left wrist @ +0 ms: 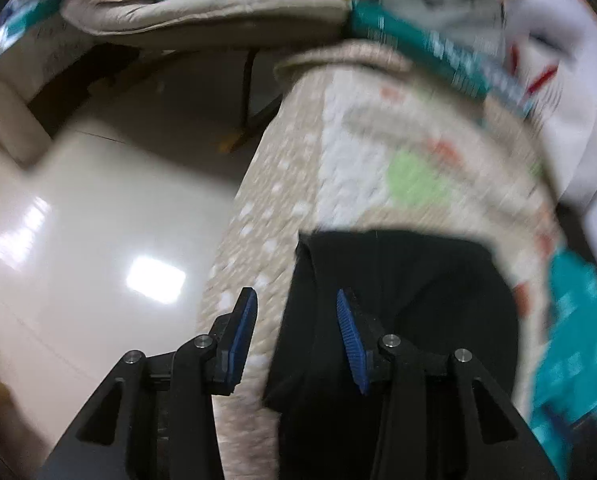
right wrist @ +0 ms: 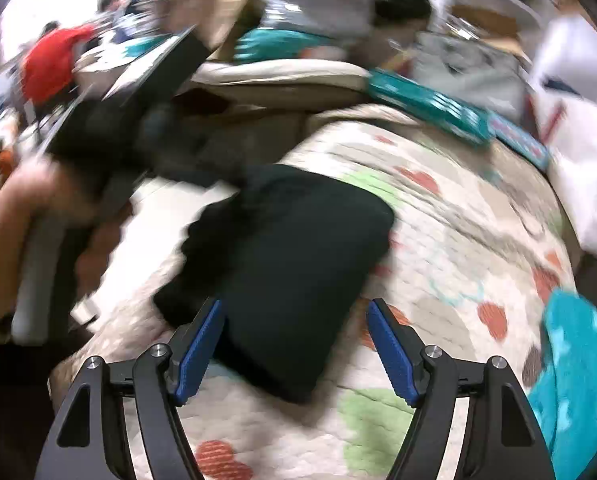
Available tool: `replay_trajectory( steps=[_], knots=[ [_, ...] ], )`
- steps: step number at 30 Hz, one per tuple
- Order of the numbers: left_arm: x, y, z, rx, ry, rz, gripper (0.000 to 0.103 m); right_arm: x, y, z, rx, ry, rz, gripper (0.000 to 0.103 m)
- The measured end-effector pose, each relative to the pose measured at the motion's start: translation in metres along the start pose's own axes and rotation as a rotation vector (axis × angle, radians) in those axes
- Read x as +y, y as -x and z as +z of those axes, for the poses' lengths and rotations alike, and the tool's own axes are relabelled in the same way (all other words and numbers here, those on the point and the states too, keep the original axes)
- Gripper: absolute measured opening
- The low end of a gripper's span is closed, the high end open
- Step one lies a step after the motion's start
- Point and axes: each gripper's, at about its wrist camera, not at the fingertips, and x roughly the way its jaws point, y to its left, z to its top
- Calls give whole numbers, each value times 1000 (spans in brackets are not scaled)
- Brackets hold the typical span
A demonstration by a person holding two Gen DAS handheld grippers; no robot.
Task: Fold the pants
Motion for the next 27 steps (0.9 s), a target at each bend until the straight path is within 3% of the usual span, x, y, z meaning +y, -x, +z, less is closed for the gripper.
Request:
replay_trajectory(
  steps=[5, 11, 17, 22, 27],
  knots=[
    [7, -3, -5, 6, -1, 22, 41, -13, -14, -1, 44, -96, 26, 80],
    [12, -7, -7, 22, 12, 53, 41, -8, -19, -2, 59, -88, 21, 81],
    [1, 10, -12, -42, -45, 92, 40, -19, -19, -3, 56, -125, 39, 84],
    [-9, 31, -21, -120, -78, 98, 41, -40, -4, -3, 13, -226, 101, 84],
    [-20, 41, -34, -150, -105, 97, 42, -66, -8, -8, 32, -361, 131, 84]
  ],
)
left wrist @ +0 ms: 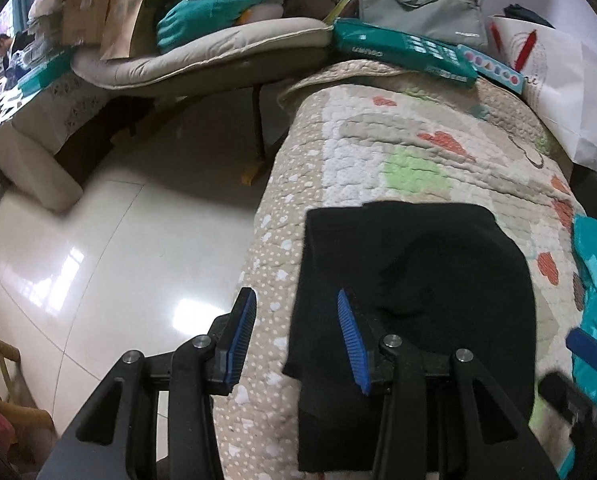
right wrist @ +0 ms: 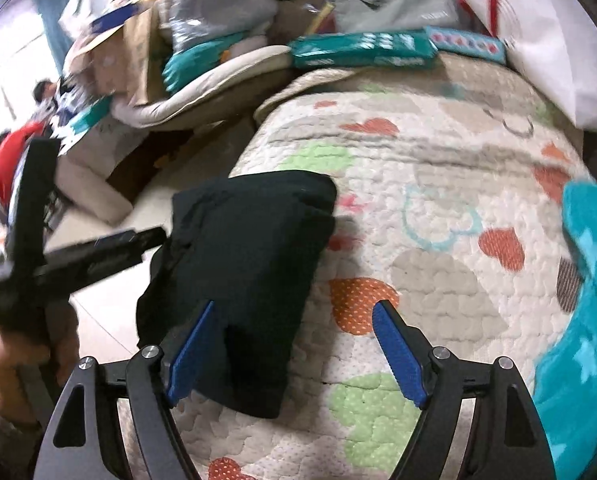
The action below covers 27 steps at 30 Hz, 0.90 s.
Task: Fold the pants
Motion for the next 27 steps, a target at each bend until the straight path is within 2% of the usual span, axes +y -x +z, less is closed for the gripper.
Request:
replay_trajectory(
  steps=[4, 7, 9, 10, 13, 15, 20, 24, 27],
  knots=[
    [-5, 5, -8, 1, -9, -23, 45, -18, -3, -3, 13, -93, 39, 84],
    [7, 1, -10, 49, 59, -104, 47, -26, -3, -3, 13, -141, 81, 84],
    [27, -6, -9, 99, 167, -192, 49, -31, -6, 1, 15, -180, 120, 86],
    [43, -14, -11, 146, 262, -263, 51, -33, -9, 3, 19, -194, 137, 86],
    [77, -37, -19, 253, 462, -406, 52, -40, -23, 11, 40, -244, 187, 88],
    [88, -46, -24, 280, 518, -460, 53, -44, -36, 16, 57, -284, 220, 89],
    [62, -41, -23, 262, 385, -467, 60, -45, -69, 20, 122, -364, 302, 91],
    [33, -51, -27, 292, 289, -404, 74, -37, -93, 22, 173, -359, 329, 93],
    [20, -60, -34, 321, 246, -386, 75, -33, -105, 25, 185, -357, 334, 95]
  ],
)
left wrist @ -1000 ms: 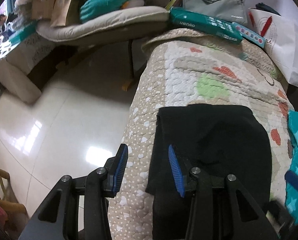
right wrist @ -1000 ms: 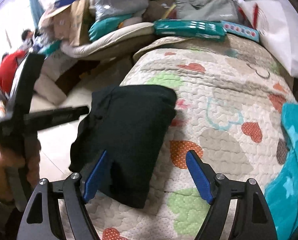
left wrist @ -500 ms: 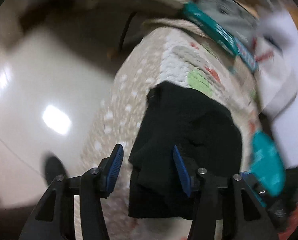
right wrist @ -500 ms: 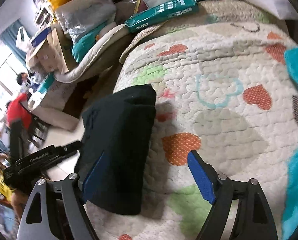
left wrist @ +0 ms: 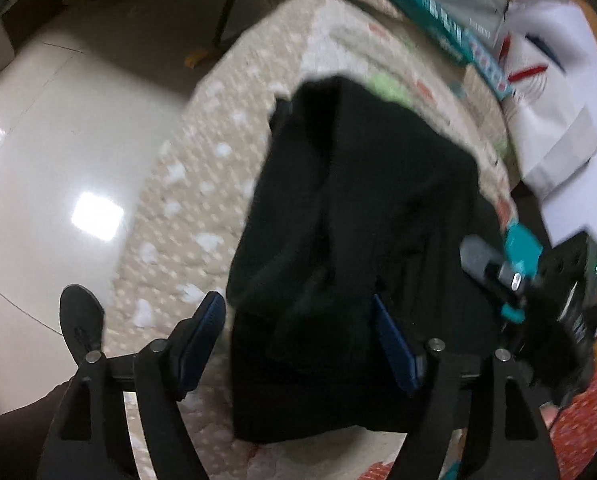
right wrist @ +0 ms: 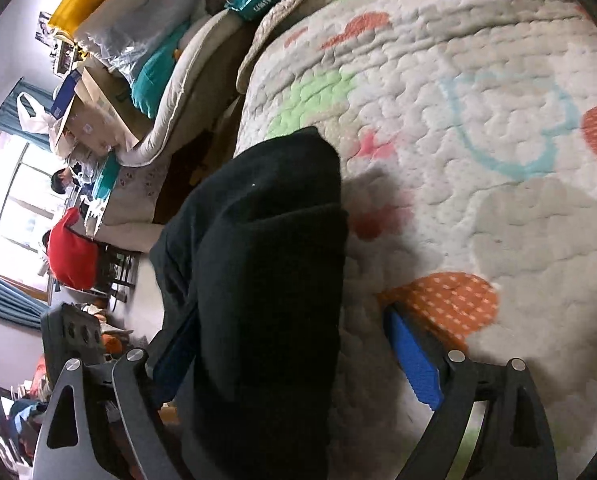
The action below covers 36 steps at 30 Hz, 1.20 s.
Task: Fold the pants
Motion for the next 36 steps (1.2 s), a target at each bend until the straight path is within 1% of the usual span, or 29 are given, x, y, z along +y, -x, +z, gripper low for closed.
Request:
replay_trajectory(
  steps=[1, 2, 3, 4, 5, 6, 9, 12, 16, 20, 23, 25, 26, 27, 28, 29, 31, 32, 33, 36],
  knots=[
    [-7, -1, -2, -22, -38, 30, 73, 3, -2, 2, 1, 14, -5, 95],
    [-14, 1, -4, -36, -71, 38, 67, 6, -4, 4, 11, 31, -4, 91],
    [-20, 2, -4, -42, -100, 37, 59, 8, -6, 5, 26, 40, 13, 70],
    [-25, 5, -5, -52, -118, 50, 52, 10, -6, 6, 36, 44, 2, 67],
    [-27, 6, -5, -54, -122, 49, 51, 13, -4, 7, 36, 51, -2, 63],
    [-28, 6, -5, -59, -115, 51, 49, 14, -2, 7, 35, 61, -3, 56],
    [-31, 9, -4, -75, -104, 44, 45, 21, 11, 6, 11, 97, -18, 50],
    [-52, 14, -2, -112, -151, 36, 44, 24, 30, 11, -39, 117, -29, 48],
    [-87, 9, 5, -133, -217, 16, 44, 18, 59, 25, -105, 130, -63, 48],
    [-121, -13, 16, -115, -265, -25, 44, -14, 84, 38, -150, 62, -97, 48],
    [-140, -30, 9, -88, -346, -7, 44, -47, 91, 37, -145, -19, -104, 48],
    [-147, -43, 2, -47, -388, 24, 45, -73, 85, 32, -119, -77, -136, 53],
    [-148, -44, 0, -43, -399, 38, 46, -79, 83, 32, -117, -96, -151, 58],
    [-149, -43, -1, -43, -416, 44, 49, -89, 83, 28, -135, -122, -165, 62],
    [-149, -39, 0, -42, -419, 24, 50, -94, 84, 27, -147, -139, -163, 65],
    [-147, -34, 1, -38, -411, -1, 51, -98, 86, 26, -157, -155, -150, 69],
    [-141, -22, 4, -35, -385, -43, 52, -98, 95, 26, -175, -161, -145, 70],
    [-139, -15, 7, -42, -368, -71, 53, -96, 99, 26, -185, -152, -151, 70],
    [-137, -10, 13, -58, -351, -82, 54, -91, 106, 26, -203, -130, -170, 70],
    [-141, -4, 32, -139, -334, -36, 54, -70, 120, 29, -239, -55, -210, 71]
  ],
)
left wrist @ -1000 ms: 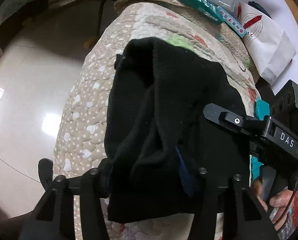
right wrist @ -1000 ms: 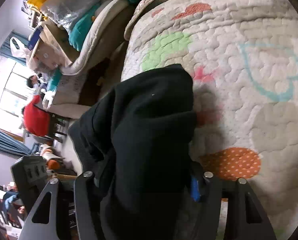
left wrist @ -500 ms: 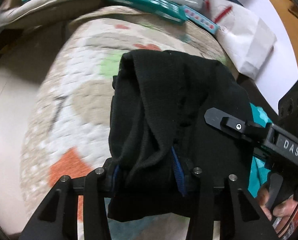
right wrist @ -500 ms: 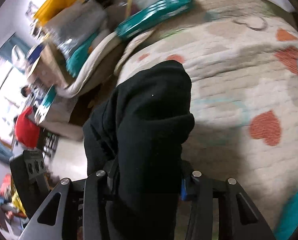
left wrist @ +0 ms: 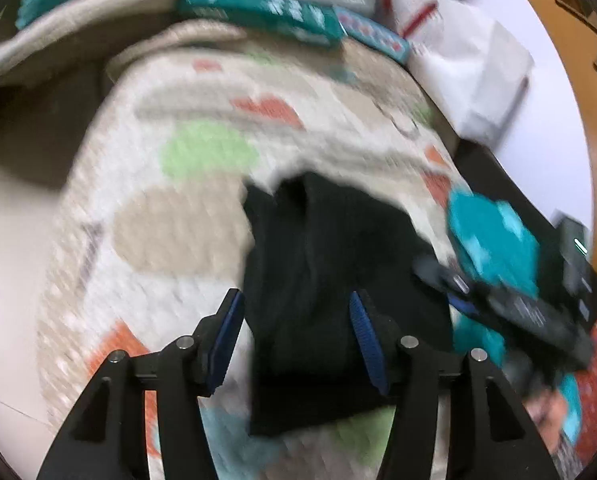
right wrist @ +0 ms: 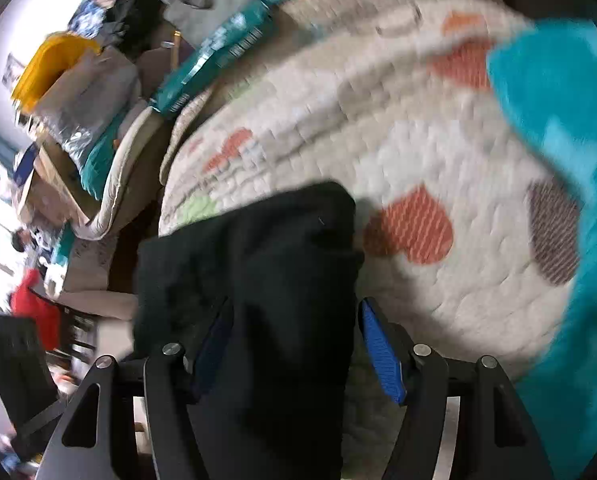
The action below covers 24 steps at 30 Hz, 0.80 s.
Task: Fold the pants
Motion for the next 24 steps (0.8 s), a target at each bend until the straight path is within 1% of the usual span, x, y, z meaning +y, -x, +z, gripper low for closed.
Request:
replay_trajectory(
  steps=[1, 2, 3, 5, 6, 8, 9, 10, 11, 12, 13, 14, 15, 16, 17, 18, 19, 20, 21, 23, 24],
  knots=[
    [3, -1, 9, -13, 4, 31, 54, 5, 2, 3, -2, 19, 6, 72],
    [6, -6, 18, -10, 16, 51, 54, 8, 3, 6, 0, 33, 7, 75],
    [10, -10, 24, -2, 43, 52, 54, 9, 3, 7, 1, 45, 0, 77],
    [17, -23, 33, 36, 90, 20, 59, 6, -5, 7, 13, 64, -29, 79],
    [21, -34, 33, 76, 116, -15, 61, 3, -12, 8, 24, 63, -47, 80],
    [22, -48, 27, 116, 136, -73, 62, -8, -27, 6, 53, 33, -73, 80],
    [20, -50, 20, 120, 142, -97, 68, -14, -32, 3, 61, 15, -70, 80],
    [19, -52, 14, 116, 147, -113, 76, -19, -36, 1, 68, -5, -55, 80],
    [16, -56, 11, 119, 148, -121, 79, -24, -40, -1, 71, -28, -26, 80],
    [11, -63, 7, 139, 132, -111, 80, -26, -42, -3, 73, -46, 12, 80],
    [6, -67, 4, 135, 97, -78, 80, -26, -46, -3, 87, -48, 52, 78],
    [-1, -67, 2, 120, 53, -45, 80, -23, -48, -3, 97, -38, 68, 63],
    [-14, -67, -1, 111, -20, 15, 74, -18, -47, -2, 101, -9, 44, 58],
    [-19, -66, -2, 107, -39, 28, 63, -12, -44, 0, 104, 18, 40, 55],
    [-22, -65, 0, 110, -38, 17, 57, -8, -42, 1, 104, 29, 47, 46],
    [-21, -62, 3, 115, -21, -8, 49, -2, -37, 4, 100, 43, 54, 43],
    [-17, -56, 8, 116, 12, -44, 45, 4, -31, 8, 87, 57, 65, 43],
    [-13, -51, 14, 109, 43, -74, 45, 8, -29, 11, 77, 65, 73, 42],
    [-10, -43, 21, 84, 60, -84, 45, 15, -26, 17, 66, 74, 88, 42],
    [-8, -32, 33, 20, 51, -52, 46, 27, -26, 31, 56, 89, 118, 41],
    [-7, -28, 37, -6, 49, -30, 51, 34, -31, 39, 53, 99, 122, 42]
  ],
)
